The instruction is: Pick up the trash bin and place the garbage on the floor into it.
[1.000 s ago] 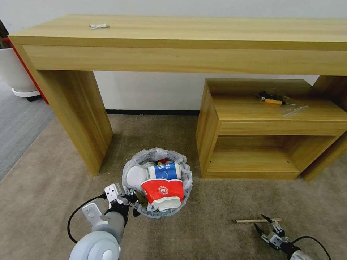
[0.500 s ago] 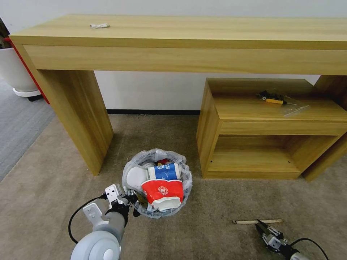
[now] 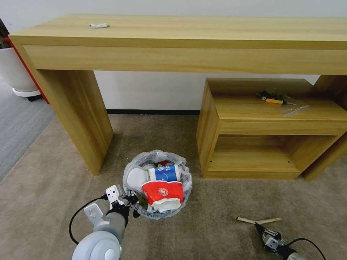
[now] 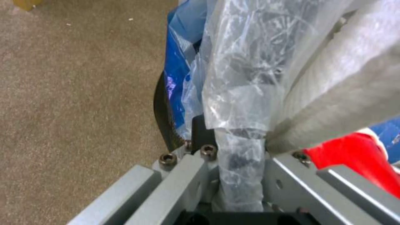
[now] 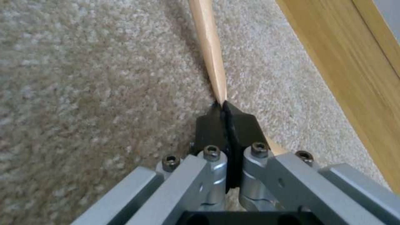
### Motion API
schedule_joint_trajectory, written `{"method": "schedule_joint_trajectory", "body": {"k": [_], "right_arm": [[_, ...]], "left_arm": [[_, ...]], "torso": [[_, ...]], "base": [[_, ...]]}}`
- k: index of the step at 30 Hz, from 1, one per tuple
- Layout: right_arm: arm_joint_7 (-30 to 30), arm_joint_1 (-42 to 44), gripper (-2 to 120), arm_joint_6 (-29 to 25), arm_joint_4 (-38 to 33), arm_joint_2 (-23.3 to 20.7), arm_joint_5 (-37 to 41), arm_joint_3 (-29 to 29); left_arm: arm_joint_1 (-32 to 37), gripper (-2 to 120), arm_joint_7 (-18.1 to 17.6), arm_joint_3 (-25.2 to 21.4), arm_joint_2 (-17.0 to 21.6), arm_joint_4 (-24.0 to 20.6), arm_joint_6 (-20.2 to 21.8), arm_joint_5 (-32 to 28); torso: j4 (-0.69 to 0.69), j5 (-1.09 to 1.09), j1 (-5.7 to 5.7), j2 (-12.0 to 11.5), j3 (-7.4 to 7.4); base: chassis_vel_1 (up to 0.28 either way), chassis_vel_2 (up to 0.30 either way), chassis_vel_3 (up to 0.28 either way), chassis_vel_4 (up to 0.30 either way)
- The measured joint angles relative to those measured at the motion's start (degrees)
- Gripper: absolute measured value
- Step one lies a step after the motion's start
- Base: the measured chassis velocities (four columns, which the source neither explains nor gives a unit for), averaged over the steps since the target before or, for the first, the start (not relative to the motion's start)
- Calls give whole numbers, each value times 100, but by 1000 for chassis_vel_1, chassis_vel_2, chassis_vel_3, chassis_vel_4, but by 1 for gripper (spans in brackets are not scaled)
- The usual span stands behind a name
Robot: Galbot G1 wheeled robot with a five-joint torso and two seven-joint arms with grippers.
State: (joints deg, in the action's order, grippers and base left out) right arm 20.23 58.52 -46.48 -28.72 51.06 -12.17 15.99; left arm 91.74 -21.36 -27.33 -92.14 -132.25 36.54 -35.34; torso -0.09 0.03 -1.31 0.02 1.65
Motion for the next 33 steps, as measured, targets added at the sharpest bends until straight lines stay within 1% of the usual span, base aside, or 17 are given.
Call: {"method": "schedule_joint_trajectory", "body": {"k": [4, 6, 7, 8, 9, 11, 12, 13, 15, 16, 17, 18, 20, 23, 24, 30, 33], "right_arm": [[-17, 51, 0, 12, -188, -67, 0, -23], [-18, 107, 0, 32, -472, -170, -2, -39], [-18, 107, 0, 32, -472, -170, -2, -39], [-18, 112, 0, 34, -589, -190, -21, -41], [-18, 126, 0, 35, -740, -217, -39, -35], [-28, 149, 0, 35, -879, -272, -34, -32], [-20, 157, 0, 37, -974, -323, -17, -34], [-4, 160, 0, 38, -1078, -365, 6, -44], [5, 176, 0, 38, -1151, -383, 20, -45], [23, 198, 0, 38, -1222, -394, 21, -47], [41, 212, 0, 39, -1298, -420, 36, -54], [55, 221, 0, 38, -1372, -448, 62, -63], [76, 225, 0, 36, -1439, -467, 73, -65], [86, 235, 0, 33, -1592, -522, 104, -62], [95, 235, 0, 30, -1657, -552, 108, -62], [159, 240, 0, 23, -1971, -690, 266, -91], [210, 297, 0, 19, -2391, -901, 502, -124]], "left_arm": [[-9, 0, 1, 4, 0, 9, 0, 11], [-25, 0, 2, 27, 0, 45, -1, 33], [-25, 0, 2, 27, 0, 45, -1, 33], [-32, 0, 3, 38, 0, 58, -2, 36], [-36, 0, 5, 42, 0, 67, -2, 40], [-41, 0, 4, 36, 0, 72, -3, 51], [-46, 0, 3, 33, 0, 79, -7, 58], [-55, 0, 3, 36, 0, 90, -8, 59], [-62, 0, 4, 50, 0, 102, -8, 59], [-66, 0, 4, 65, 0, 119, -8, 69], [-67, 0, 4, 76, 0, 135, -9, 89], [-67, 0, 4, 82, 0, 145, -9, 98], [-76, 0, 4, 89, 0, 155, -9, 99], [-104, 0, 3, 85, 0, 181, -10, 103], [-115, 0, 2, 83, 0, 197, -11, 105], [-151, 0, -8, 76, 0, 303, -9, 113], [-168, 0, -9, 85, 0, 374, 0, 144]], "torso": [[-3, 0, 0, 0, 0], [-5, 4, -1, -1, 1], [-5, 4, -1, -1, 1], [2, 11, -1, -1, 1], [6, 28, -1, -2, 1], [8, 26, -2, -2, 2], [8, 8, -2, -2, 2], [5, 2, -2, -1, 1], [2, 6, -2, -1, 1], [-3, 9, -2, -2, 1], [-3, 6, -2, -2, 2], [-3, 1, -2, -1, 1], [-2, -1, -2, -1, 1], [-2, 2, -2, -1, 0], [-2, -1, -1, 0, 0], [-2, 0, -1, 0, 0], [-2, -1, -1, 0, 0]], "base": [[0, 0, 0, 0], [0, 0, 0, 0], [0, 0, 0, 0], [0, 0, 0, 0], [0, 0, 0, 0], [0, 0, 0, 0], [0, 0, 0, 0], [0, 0, 0, 0], [0, 0, 0, 0], [0, 0, 0, 0], [0, 0, 0, 0], [0, 0, 0, 0], [0, 0, 0, 0], [0, 0, 0, 0], [0, 0, 0, 0], [0, 0, 0, 0], [0, 0, 0, 0]]}}
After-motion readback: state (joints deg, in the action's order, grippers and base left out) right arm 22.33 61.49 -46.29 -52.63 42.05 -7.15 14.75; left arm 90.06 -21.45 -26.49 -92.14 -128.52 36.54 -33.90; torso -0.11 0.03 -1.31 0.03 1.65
